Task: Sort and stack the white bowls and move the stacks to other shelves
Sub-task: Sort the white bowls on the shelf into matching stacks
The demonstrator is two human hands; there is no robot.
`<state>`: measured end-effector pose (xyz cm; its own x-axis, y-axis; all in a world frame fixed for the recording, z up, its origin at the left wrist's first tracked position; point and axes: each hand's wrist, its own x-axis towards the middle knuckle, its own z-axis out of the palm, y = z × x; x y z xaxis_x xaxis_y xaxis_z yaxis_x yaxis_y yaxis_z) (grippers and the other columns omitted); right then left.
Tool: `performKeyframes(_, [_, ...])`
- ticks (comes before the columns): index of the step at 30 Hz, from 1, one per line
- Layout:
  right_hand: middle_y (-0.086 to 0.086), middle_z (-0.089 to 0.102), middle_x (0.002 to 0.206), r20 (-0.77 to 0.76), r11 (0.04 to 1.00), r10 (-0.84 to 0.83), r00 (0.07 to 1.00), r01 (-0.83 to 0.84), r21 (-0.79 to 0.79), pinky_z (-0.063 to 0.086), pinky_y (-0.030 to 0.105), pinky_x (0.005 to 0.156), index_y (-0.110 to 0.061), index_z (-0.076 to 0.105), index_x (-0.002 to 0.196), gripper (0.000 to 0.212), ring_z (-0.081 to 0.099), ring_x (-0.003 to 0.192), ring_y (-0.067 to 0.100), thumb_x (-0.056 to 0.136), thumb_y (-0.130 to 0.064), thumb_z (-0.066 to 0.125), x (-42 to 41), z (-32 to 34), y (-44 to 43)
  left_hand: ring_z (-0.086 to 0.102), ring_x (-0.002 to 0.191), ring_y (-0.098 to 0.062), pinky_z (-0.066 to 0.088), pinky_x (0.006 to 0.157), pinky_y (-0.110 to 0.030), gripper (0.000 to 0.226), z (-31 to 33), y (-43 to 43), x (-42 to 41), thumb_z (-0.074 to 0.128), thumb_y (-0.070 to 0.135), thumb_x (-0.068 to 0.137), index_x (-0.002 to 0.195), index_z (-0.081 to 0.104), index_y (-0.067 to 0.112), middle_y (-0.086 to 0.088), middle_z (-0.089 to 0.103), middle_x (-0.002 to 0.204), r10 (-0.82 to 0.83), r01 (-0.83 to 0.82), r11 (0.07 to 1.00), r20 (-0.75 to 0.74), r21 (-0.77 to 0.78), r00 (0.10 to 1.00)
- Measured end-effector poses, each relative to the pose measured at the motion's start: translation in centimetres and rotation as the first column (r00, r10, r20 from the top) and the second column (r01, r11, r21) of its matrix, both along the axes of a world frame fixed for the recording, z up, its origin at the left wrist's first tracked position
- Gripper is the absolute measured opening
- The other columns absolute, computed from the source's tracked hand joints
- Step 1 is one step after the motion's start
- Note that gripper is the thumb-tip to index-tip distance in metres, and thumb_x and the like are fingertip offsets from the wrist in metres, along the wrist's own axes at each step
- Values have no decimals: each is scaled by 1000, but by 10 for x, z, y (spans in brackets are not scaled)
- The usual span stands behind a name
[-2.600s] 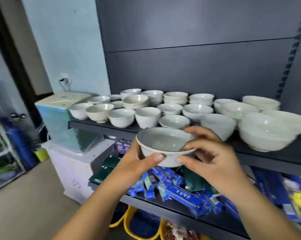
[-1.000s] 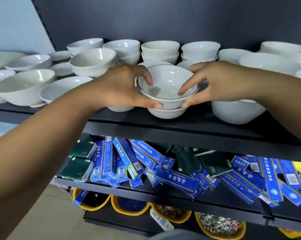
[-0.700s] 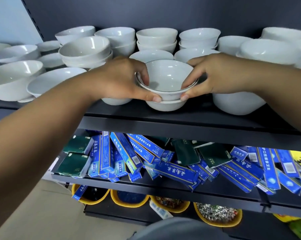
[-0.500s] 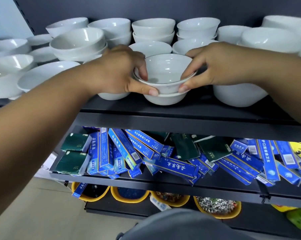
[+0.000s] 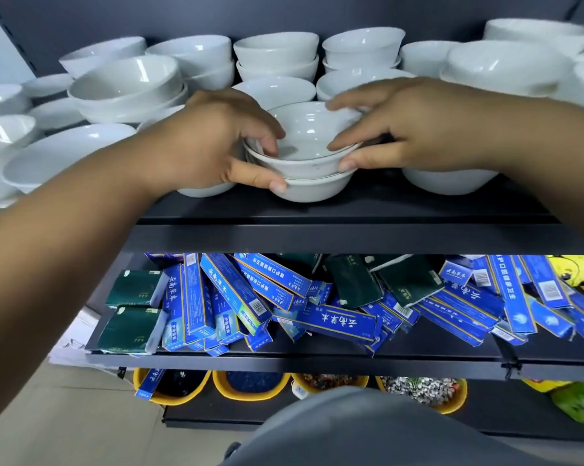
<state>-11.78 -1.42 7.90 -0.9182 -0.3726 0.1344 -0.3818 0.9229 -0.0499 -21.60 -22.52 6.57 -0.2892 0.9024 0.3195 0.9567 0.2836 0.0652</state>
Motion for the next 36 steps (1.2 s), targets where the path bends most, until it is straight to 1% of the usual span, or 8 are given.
performKeyframes(4, [15, 64, 90, 20, 997, 49, 999, -50, 52, 44, 47, 82, 0, 62, 90, 69, 57, 90, 34, 80, -59, 28, -3, -4, -2, 65, 83, -30, 43, 77, -31, 70, -2, -1, 0, 50, 68, 72, 78, 68, 0, -17, 70, 90, -42, 42, 999, -15, 9, 999])
performKeyframes(7, [16, 63, 105, 6, 999, 31, 1000, -31, 9, 39, 44, 88, -1, 64, 98, 59, 55, 102, 31, 82, -51, 37, 0, -6, -1, 64, 83, -27, 44, 77, -33, 73, 0, -2, -2, 46, 71, 72, 79, 69, 2, -14, 70, 91, -52, 52, 998, 7, 24, 999])
performKeyframes(11, [7, 51, 136, -1, 984, -53, 999, 52, -169, 28, 18, 99, -7, 64, 112, 37, 42, 119, 10, 91, -31, 46, 15, -4, 6, 59, 94, -18, 40, 86, -25, 65, 6, 0, 4, 50, 70, 70, 87, 69, 10, -10, 69, 99, -24, 21, 998, 44, 67, 999])
performKeyframes(16, [0, 63, 122, -119, 913, -315, 942, 266, -309, 31, 16, 92, -13, 67, 110, 27, 52, 109, 10, 89, -25, 54, 48, 14, 25, 49, 104, -4, 27, 89, 0, 51, 8, 18, 28, 48, 55, 71, 93, 69, 15, 5, 62, 105, -69, 42, 987, 167, 158, 984])
performKeyframes(21, [4, 67, 112, -100, 800, -537, 837, 469, -375, 38, 16, 84, -16, 67, 109, 27, 58, 92, 15, 86, -26, 58, 87, 11, 43, 53, 95, -6, 30, 80, 0, 39, 5, 54, 62, 48, 43, 76, 90, 70, 13, -3, 71, 98, -215, 166, 947, 157, 275, 964])
performKeyframes(24, [2, 66, 111, -90, 762, -583, 808, 504, -407, 29, -3, 81, -10, 66, 111, 27, 51, 94, -2, 86, -19, 60, 109, 3, 47, 50, 111, -6, 24, 91, -2, 55, -7, 85, 80, 47, 51, 72, 104, 67, 12, -6, 64, 119, -269, 205, 932, 190, 299, 944])
performKeyframes(29, [9, 70, 104, -242, 791, -587, 772, 485, -373, 23, -7, 84, -4, 70, 101, 34, 46, 103, 6, 76, -26, 64, 135, -12, 59, 36, 133, -27, 12, 99, -9, 64, -28, 127, 91, 57, 42, 67, 120, 57, 5, -17, 44, 138, -96, -52, 893, 303, 446, 948])
performKeyframes(36, [11, 68, 105, -394, 768, -622, 677, 428, -477, 34, 15, 89, -6, 69, 101, 44, 50, 100, 10, 74, -39, 59, 146, -27, 101, 16, 140, -29, 7, 105, -19, 71, -52, 160, 103, 77, 23, 70, 130, 44, 3, -19, 18, 150, 115, -366, 771, 452, 521, 885])
